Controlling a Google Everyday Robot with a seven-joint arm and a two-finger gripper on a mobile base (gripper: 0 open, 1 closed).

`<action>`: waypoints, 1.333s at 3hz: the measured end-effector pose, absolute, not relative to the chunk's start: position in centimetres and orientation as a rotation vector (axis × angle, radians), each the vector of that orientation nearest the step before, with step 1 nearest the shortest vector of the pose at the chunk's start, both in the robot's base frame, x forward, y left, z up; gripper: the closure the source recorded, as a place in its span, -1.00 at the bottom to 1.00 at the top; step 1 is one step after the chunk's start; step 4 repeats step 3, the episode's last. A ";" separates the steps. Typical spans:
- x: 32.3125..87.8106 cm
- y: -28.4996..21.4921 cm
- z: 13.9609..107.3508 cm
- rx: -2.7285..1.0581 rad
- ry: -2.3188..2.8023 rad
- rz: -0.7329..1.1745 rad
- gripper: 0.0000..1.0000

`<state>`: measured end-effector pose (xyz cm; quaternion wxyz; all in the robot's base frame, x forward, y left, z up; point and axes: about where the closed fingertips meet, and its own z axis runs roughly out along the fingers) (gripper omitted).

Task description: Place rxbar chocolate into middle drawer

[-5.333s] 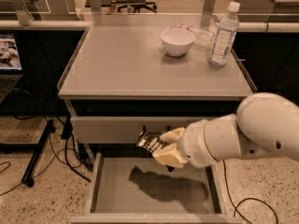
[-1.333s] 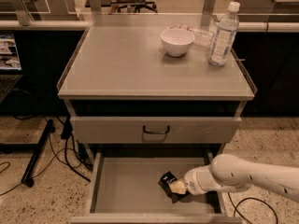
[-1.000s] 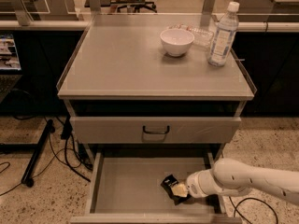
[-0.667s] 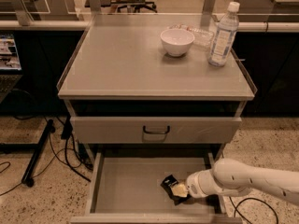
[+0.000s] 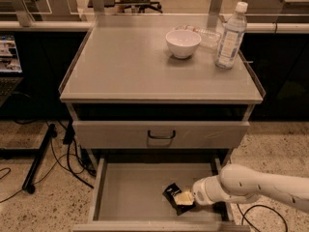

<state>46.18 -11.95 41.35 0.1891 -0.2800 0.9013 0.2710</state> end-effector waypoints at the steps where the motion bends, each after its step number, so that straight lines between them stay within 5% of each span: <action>1: 46.2 -12.0 41.3 -0.787 2.534 0.762 -0.92; 4: 46.2 -11.9 41.3 -0.787 2.534 0.762 -1.00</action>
Offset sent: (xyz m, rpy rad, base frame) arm 0.0000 0.0000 0.0000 0.0000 0.0000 0.0000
